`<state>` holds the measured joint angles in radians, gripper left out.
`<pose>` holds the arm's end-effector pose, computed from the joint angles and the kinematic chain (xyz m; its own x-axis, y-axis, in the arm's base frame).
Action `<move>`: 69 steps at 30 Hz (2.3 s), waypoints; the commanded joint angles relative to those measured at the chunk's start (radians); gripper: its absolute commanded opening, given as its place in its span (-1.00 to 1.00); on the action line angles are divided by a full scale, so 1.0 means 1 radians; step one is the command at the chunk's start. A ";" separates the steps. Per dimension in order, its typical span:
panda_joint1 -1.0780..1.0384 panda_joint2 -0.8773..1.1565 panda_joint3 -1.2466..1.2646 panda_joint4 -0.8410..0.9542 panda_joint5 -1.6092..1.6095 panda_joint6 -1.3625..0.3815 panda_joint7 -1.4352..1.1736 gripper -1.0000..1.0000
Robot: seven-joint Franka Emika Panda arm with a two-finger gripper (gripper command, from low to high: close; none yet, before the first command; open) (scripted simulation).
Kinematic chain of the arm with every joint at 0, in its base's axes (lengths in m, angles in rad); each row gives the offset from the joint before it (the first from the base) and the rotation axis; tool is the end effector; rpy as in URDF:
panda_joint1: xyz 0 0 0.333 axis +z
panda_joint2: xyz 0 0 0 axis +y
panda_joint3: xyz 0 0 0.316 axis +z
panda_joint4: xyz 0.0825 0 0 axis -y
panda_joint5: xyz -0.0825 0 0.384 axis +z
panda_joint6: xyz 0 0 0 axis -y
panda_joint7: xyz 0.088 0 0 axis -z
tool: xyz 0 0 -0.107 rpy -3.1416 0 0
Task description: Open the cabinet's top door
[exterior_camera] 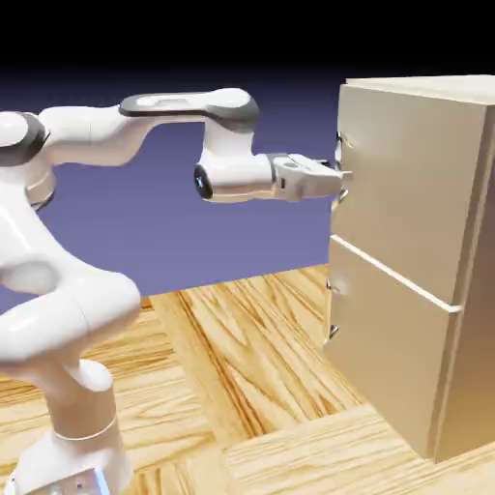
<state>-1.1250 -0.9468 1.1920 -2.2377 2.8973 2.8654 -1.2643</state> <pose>0.4581 0.1109 0.5068 -0.0365 -0.7061 0.7072 -0.0365 -0.7063 -0.7070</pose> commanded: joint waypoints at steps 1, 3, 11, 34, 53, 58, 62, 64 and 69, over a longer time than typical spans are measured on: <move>0.036 0.013 -0.025 -0.027 -0.010 -0.019 -0.014 -1.00; 0.109 0.046 -0.079 -0.075 -0.019 -0.051 -0.059 -1.00; 0.399 0.198 -0.321 -0.177 0.000 -0.092 -0.314 -1.00; 0.907 -0.083 -1.058 -0.633 -0.908 -0.483 0.077 -1.00; 0.852 -0.021 -1.699 -0.557 -1.703 -1.115 0.181 -1.00; 0.917 0.109 -1.881 -0.418 -1.857 -1.316 0.150 -1.00; 1.011 0.222 -2.026 -0.282 -1.947 -1.477 0.116 -1.00; 1.067 0.278 -2.098 -0.212 -1.980 -1.554 0.097 -1.00; 1.226 0.402 -2.279 -0.050 -2.035 -1.724 0.048 -1.00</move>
<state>0.1007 -0.5453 -1.0873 -2.2872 0.8618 1.1405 -1.2164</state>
